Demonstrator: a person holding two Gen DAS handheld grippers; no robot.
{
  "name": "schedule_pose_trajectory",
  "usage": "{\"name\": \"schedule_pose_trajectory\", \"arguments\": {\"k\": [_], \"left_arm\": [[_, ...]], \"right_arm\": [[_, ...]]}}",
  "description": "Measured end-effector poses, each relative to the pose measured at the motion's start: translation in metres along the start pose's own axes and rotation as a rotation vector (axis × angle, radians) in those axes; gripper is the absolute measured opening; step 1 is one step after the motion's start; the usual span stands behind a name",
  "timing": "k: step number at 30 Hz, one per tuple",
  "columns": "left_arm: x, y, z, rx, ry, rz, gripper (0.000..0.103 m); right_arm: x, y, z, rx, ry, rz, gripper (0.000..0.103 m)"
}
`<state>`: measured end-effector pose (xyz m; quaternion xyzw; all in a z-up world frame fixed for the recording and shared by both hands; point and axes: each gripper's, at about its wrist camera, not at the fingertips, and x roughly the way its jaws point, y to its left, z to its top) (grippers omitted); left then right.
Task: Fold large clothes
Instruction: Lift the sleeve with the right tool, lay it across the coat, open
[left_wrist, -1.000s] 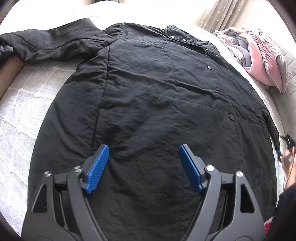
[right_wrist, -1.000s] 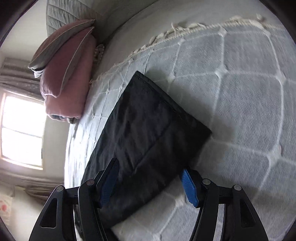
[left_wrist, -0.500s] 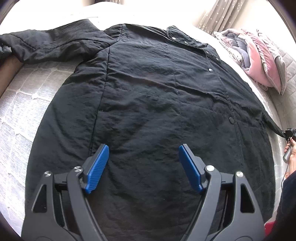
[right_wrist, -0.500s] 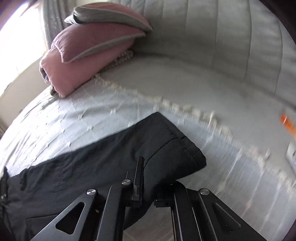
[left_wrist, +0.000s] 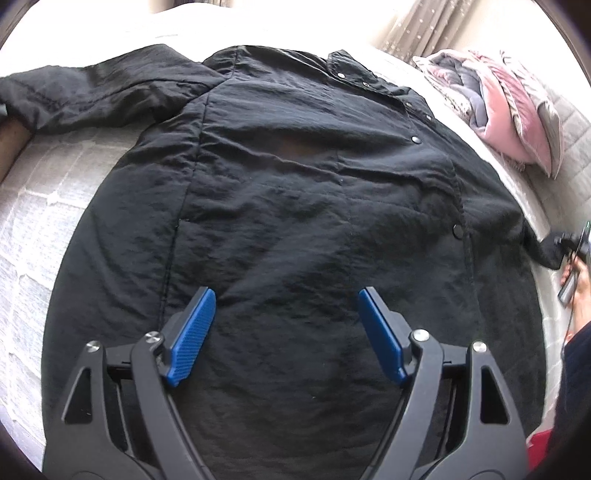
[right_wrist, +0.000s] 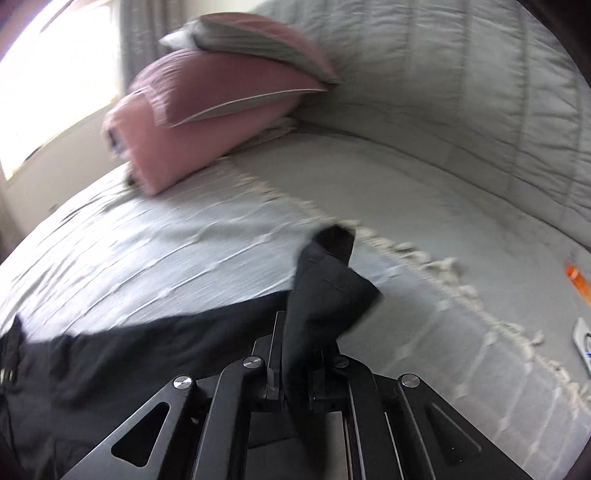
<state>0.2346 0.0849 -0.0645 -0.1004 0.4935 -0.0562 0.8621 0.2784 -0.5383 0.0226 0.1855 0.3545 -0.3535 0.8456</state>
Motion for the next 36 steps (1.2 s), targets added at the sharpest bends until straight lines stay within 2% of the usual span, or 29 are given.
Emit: {"name": "schedule_pose_trajectory", "arguments": {"k": [3, 5, 7, 11, 15, 19, 23, 26, 30, 34, 36], "left_arm": [[0.004, -0.015, -0.004, 0.064, -0.003, 0.028, 0.086], [0.007, -0.028, -0.006, 0.133, -0.009, 0.065, 0.087], [0.005, -0.031, -0.005, 0.157, -0.013, 0.059, 0.087], [-0.009, -0.013, 0.002, 0.078, -0.024, -0.023, 0.087], [-0.017, 0.009, 0.012, 0.001, -0.051, -0.016, 0.087], [-0.021, 0.031, 0.02, -0.071, -0.068, -0.019, 0.087], [-0.027, 0.054, 0.027, -0.149, -0.081, -0.031, 0.087], [-0.031, 0.073, 0.031, -0.208, -0.095, -0.034, 0.087], [-0.034, 0.087, 0.033, -0.257, -0.099, -0.055, 0.087], [-0.037, 0.097, 0.035, -0.287, -0.103, -0.074, 0.087], [-0.038, 0.099, 0.036, -0.299, -0.103, -0.081, 0.087]], "right_arm": [[-0.013, 0.029, -0.002, -0.042, -0.024, 0.007, 0.007], [-0.034, 0.05, 0.007, -0.042, -0.083, 0.034, 0.007], [-0.059, 0.067, 0.018, -0.034, -0.147, 0.084, 0.007], [-0.126, 0.121, 0.036, -0.088, -0.262, 0.217, 0.006], [-0.18, 0.184, 0.035, -0.179, -0.328, 0.341, 0.006], [-0.225, 0.256, 0.011, -0.263, -0.349, 0.527, 0.006], [-0.244, 0.328, -0.031, -0.317, -0.288, 0.683, 0.006], [-0.236, 0.377, -0.076, -0.388, -0.228, 0.715, 0.006], [-0.193, 0.406, -0.134, -0.456, -0.101, 0.707, 0.006], [-0.145, 0.429, -0.21, -0.583, 0.046, 0.642, 0.007], [-0.13, 0.433, -0.234, -0.609, 0.085, 0.631, 0.007]]}}
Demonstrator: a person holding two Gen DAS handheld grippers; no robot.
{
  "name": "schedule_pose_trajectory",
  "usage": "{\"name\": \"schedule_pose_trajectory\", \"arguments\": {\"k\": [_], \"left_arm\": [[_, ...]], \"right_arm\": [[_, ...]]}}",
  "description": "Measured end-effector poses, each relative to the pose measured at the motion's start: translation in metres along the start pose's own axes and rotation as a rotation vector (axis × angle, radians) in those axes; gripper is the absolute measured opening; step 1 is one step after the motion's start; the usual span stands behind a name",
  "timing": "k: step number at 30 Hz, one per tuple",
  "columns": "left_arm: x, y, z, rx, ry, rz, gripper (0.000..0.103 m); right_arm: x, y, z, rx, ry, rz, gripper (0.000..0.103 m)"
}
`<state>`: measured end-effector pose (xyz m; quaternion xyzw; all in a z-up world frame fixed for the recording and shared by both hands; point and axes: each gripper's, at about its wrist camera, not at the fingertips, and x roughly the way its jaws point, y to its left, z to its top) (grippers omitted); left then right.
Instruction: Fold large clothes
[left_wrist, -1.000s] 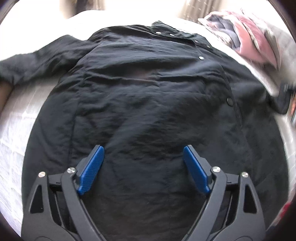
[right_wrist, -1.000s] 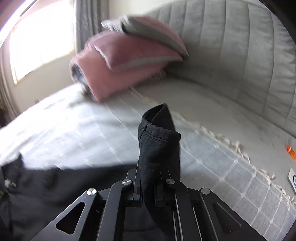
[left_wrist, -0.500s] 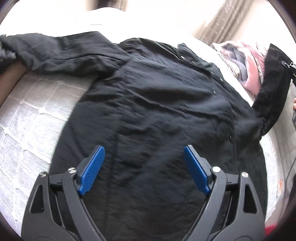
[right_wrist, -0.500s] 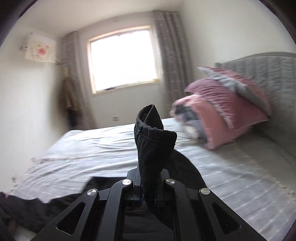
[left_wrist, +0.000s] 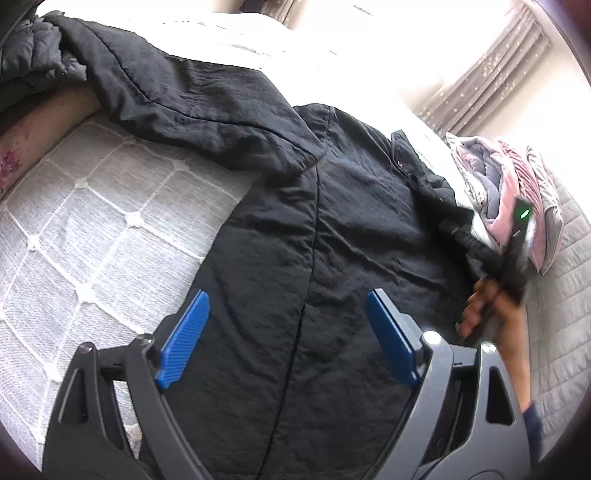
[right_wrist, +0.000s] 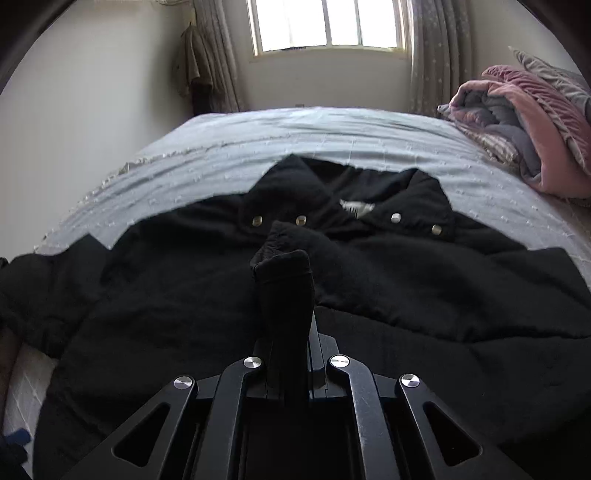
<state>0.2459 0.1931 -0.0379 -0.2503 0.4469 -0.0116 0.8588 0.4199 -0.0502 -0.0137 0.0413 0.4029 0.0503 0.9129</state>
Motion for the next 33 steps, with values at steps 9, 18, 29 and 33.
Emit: {"name": "schedule_pose_trajectory", "arguments": {"k": [9, 18, 29, 33], "left_arm": [[0.005, 0.001, 0.0, -0.006, 0.015, -0.002, 0.087], [0.006, 0.002, 0.002, -0.004, 0.011, 0.019, 0.087], [-0.001, 0.018, 0.01, -0.038, -0.015, 0.043, 0.087], [-0.004, 0.034, 0.017, -0.093, -0.025, 0.051, 0.087]], "right_arm": [[0.006, -0.001, -0.009, 0.166, 0.058, 0.094, 0.013], [0.0, 0.021, -0.019, 0.116, 0.096, 0.22, 0.072], [-0.027, 0.071, -0.028, 0.047, 0.087, 0.262, 0.074], [-0.079, 0.056, -0.042, 0.128, 0.07, 0.369, 0.074]]}}
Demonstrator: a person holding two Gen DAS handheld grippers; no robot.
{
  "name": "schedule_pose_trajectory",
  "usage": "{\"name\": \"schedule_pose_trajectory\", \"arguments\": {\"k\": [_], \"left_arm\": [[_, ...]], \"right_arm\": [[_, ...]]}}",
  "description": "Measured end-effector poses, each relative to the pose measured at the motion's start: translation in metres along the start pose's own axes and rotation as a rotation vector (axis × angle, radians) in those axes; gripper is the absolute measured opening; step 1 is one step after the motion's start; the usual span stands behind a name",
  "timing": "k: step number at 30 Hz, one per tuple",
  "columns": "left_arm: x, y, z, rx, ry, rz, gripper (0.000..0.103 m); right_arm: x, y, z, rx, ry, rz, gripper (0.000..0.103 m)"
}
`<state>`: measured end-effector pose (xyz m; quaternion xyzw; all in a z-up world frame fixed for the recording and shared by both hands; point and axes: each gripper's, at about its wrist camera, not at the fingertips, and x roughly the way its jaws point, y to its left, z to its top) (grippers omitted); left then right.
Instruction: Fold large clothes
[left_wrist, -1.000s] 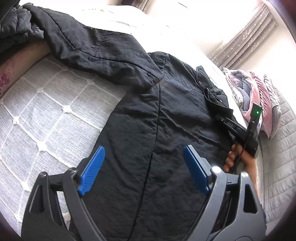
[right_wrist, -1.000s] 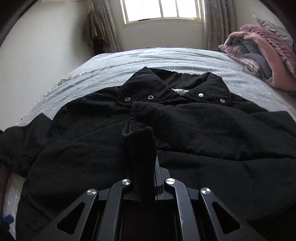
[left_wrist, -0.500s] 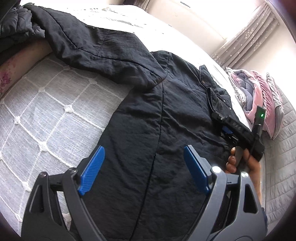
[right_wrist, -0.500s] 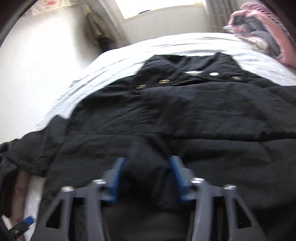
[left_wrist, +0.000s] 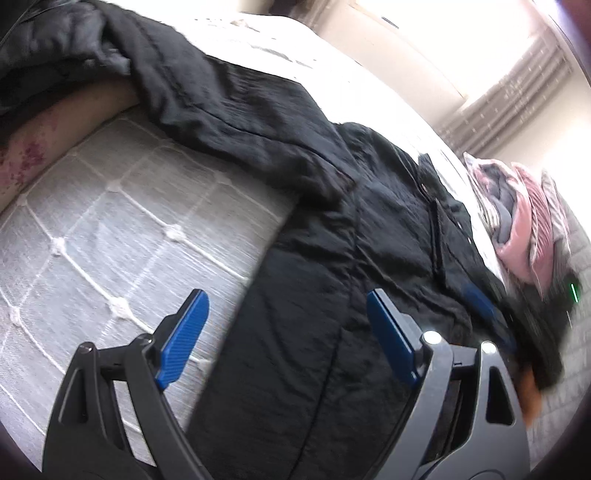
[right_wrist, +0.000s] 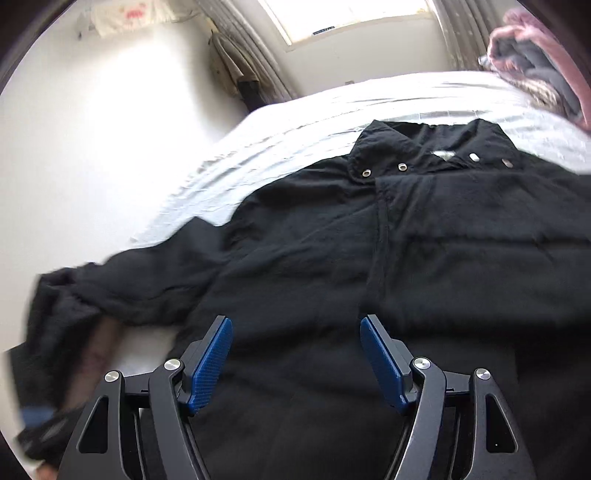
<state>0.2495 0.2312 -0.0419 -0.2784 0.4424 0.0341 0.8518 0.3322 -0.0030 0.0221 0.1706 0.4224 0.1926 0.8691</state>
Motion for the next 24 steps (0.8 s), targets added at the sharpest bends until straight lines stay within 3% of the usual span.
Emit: {"name": "schedule_pose_trajectory", "arguments": {"k": [4, 6, 9, 13, 16, 20, 22, 23, 24], "left_arm": [[-0.005, 0.017, 0.013, -0.032, -0.061, 0.111, 0.087], [-0.004, 0.025, 0.024, -0.057, -0.102, 0.162, 0.087], [-0.001, 0.033, 0.045, -0.052, -0.173, 0.267, 0.087], [0.005, 0.045, 0.066, -0.055, -0.206, 0.326, 0.087], [0.012, 0.057, 0.087, -0.076, -0.234, 0.316, 0.087], [0.036, 0.07, 0.12, -0.105, -0.243, 0.227, 0.087], [0.051, 0.078, 0.135, -0.137, -0.228, 0.261, 0.087], [0.053, 0.08, 0.138, -0.152, -0.239, 0.252, 0.077], [0.054, 0.08, 0.141, -0.167, -0.257, 0.237, 0.061]], "right_arm": [[-0.05, -0.005, -0.049, 0.02, 0.152, -0.068, 0.074], [-0.078, -0.012, -0.075, 0.021, 0.188, -0.104, 0.074], [-0.119, -0.028, -0.099, 0.041, 0.135, -0.083, 0.074], [-0.147, -0.064, -0.118, 0.115, -0.003, -0.102, 0.075], [-0.144, -0.091, -0.122, 0.18, 0.014, -0.132, 0.075], [-0.144, -0.108, -0.122, 0.228, -0.013, -0.111, 0.075], [-0.139, -0.109, -0.123, 0.236, -0.007, -0.092, 0.075], [-0.138, -0.107, -0.123, 0.226, -0.001, -0.089, 0.075], [-0.138, -0.105, -0.123, 0.219, 0.0, -0.083, 0.075]]}}
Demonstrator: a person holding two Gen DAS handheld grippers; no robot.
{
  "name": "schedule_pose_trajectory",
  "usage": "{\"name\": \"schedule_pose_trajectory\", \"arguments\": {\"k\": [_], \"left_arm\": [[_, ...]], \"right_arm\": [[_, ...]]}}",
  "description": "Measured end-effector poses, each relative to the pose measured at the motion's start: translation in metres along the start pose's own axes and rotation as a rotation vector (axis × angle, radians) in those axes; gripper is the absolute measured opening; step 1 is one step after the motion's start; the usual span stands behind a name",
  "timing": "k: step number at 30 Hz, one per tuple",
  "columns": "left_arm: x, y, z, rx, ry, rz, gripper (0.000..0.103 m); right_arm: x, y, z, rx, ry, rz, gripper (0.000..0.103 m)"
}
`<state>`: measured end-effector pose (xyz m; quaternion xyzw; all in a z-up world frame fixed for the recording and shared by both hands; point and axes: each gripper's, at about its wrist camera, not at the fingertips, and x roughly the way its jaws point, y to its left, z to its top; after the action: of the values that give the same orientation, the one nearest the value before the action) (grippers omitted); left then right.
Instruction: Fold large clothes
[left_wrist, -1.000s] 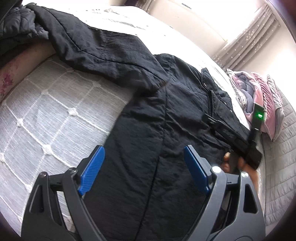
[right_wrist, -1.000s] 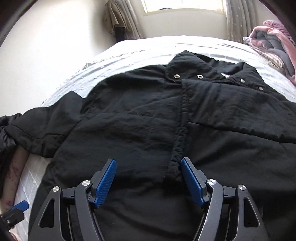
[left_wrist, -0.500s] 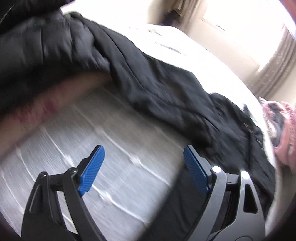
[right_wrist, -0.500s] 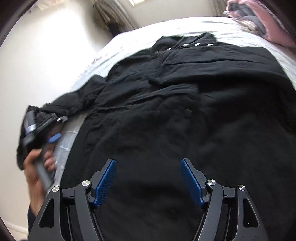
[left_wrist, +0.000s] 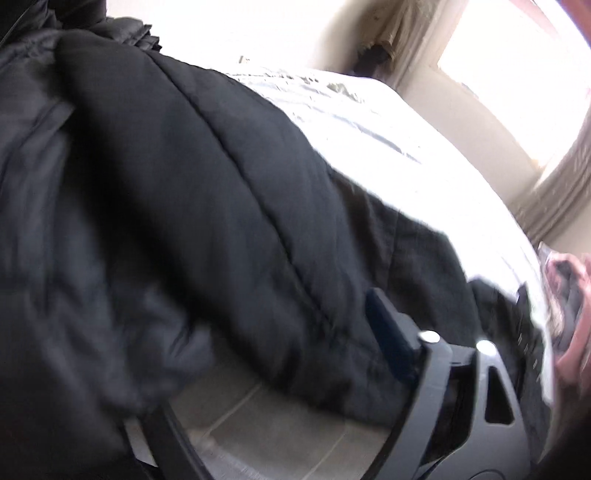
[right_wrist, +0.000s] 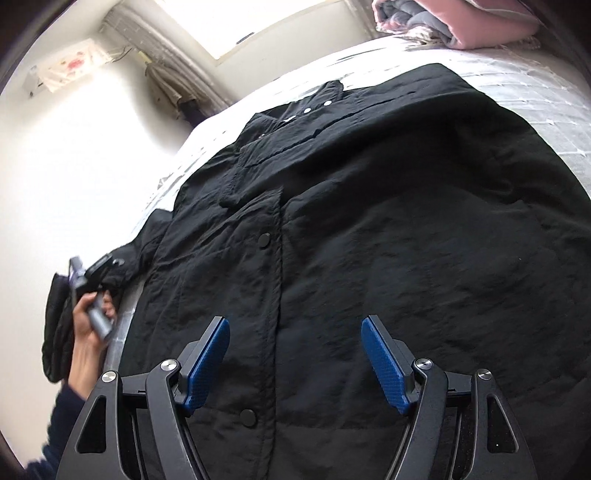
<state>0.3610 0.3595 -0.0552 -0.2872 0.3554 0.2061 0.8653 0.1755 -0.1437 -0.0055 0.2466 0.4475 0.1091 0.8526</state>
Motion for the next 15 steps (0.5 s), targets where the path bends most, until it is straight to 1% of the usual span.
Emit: {"name": "schedule_pose_trajectory", "arguments": {"k": [1, 2, 3, 4, 5, 6, 9, 10, 12, 13, 14, 15], "left_arm": [[0.0, -0.002, 0.002, -0.006, -0.008, -0.008, 0.012], [-0.003, -0.008, 0.003, 0.006, -0.001, 0.005, 0.01], [-0.011, -0.013, 0.002, 0.019, -0.022, 0.007, 0.01], [-0.022, -0.016, 0.001, 0.028, -0.054, 0.006, 0.01], [-0.042, -0.022, -0.002, 0.042, -0.109, -0.005, 0.009], [-0.06, -0.026, -0.004, 0.047, -0.145, -0.017, 0.009], [-0.113, -0.023, -0.008, 0.042, -0.257, -0.078, 0.01], [-0.123, -0.02, -0.012, 0.042, -0.279, -0.081, 0.011], [-0.128, -0.022, -0.022, 0.082, -0.285, -0.058, 0.011], [-0.126, -0.023, -0.028, 0.122, -0.273, -0.044, 0.012], [-0.12, -0.023, -0.03, 0.151, -0.237, -0.048, 0.013], [-0.115, -0.022, -0.029, 0.147, -0.201, -0.063, 0.014]], "right_arm": [[-0.001, 0.003, 0.001, -0.014, -0.002, 0.011, 0.075], [-0.004, 0.004, 0.001, -0.024, -0.009, 0.014, 0.075], [-0.007, 0.004, 0.0, -0.029, -0.016, 0.012, 0.075], [-0.01, 0.005, 0.0, -0.033, -0.026, 0.01, 0.075], [-0.011, 0.005, 0.0, -0.033, -0.029, 0.016, 0.075], [-0.012, 0.004, 0.001, -0.03, -0.029, 0.024, 0.075], [-0.015, 0.001, 0.0, -0.011, -0.032, 0.042, 0.075], [-0.015, 0.001, 0.0, -0.005, -0.034, 0.048, 0.075], [-0.019, -0.001, -0.002, 0.001, -0.03, 0.056, 0.075], [-0.019, 0.0, -0.002, 0.002, -0.025, 0.065, 0.075], [-0.019, 0.001, -0.003, 0.0, -0.021, 0.074, 0.075], [-0.021, 0.001, -0.004, -0.002, -0.02, 0.078, 0.075]]}}
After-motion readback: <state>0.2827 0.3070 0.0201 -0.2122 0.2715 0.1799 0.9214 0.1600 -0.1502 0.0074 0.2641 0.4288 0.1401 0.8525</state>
